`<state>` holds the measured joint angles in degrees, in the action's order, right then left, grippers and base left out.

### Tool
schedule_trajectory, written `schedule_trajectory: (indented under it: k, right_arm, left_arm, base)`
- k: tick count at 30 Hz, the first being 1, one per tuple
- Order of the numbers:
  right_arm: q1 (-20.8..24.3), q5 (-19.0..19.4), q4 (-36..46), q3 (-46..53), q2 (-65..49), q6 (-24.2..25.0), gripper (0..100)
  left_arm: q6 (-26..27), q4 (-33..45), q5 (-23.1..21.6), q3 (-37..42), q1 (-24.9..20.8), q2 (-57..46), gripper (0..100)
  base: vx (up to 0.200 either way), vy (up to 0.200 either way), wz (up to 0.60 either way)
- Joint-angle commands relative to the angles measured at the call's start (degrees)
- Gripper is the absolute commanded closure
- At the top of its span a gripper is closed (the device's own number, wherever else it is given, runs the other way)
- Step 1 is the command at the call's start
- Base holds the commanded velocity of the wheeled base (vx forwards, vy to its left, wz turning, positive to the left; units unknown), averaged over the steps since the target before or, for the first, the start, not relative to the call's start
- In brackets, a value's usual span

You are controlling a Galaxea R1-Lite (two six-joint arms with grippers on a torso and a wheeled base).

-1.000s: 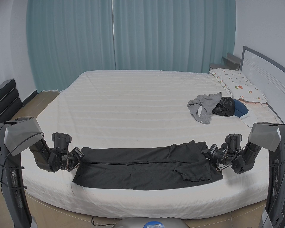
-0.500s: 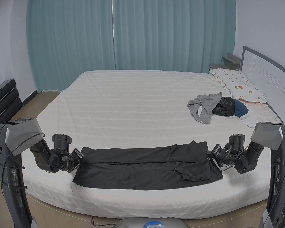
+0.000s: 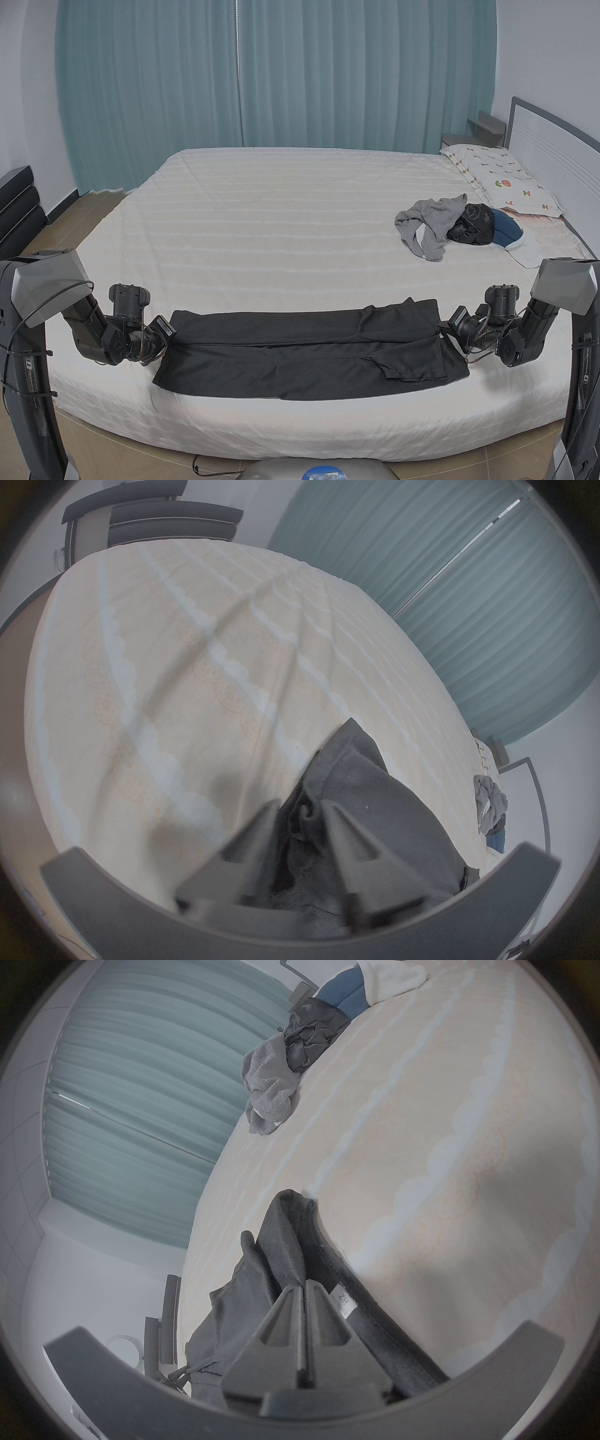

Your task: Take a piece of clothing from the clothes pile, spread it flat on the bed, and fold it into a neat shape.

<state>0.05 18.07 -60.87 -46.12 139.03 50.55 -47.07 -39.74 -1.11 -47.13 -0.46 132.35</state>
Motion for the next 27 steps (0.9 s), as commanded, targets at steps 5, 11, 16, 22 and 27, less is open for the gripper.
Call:
schedule_trajectory:
  k: [5, 11, 16, 22, 27]
  right_arm:
    - [-0.1, 0.1, -0.4, 1.1, -1.9, 0.2, 0]
    - [-1.9, 0.8, -0.6, 2.3, -3.7, 1.6, 0]
    - [-1.7, 0.9, -0.6, 2.3, -3.2, 4.6, 0]
    - [-1.5, 0.9, -0.7, 2.4, -3.1, 4.6, 0]
    - [-1.4, 0.9, -1.3, 3.1, -3.0, 4.6, 0]
  left_arm:
    - [-0.2, -0.1, -0.1, 0.5, 1.5, -2.1, 0]
    - [-0.7, -0.1, -0.9, -2.2, 3.6, -3.5, 0]
    - [-0.3, 0.1, -1.2, -7.8, 3.3, -0.9, 0]
    - [0.4, 0.9, -5.8, -14.0, 2.2, 3.5, 0]
    - [0.8, 0.8, -8.6, -16.7, 2.2, 5.7, 0]
  base:
    - [0.000, 0.000, 0.00]
    - [0.000, 0.000, 0.00]
    - [0.000, 0.000, 0.00]
    - [0.000, 0.000, 0.00]
    - [0.000, 0.000, 0.00]
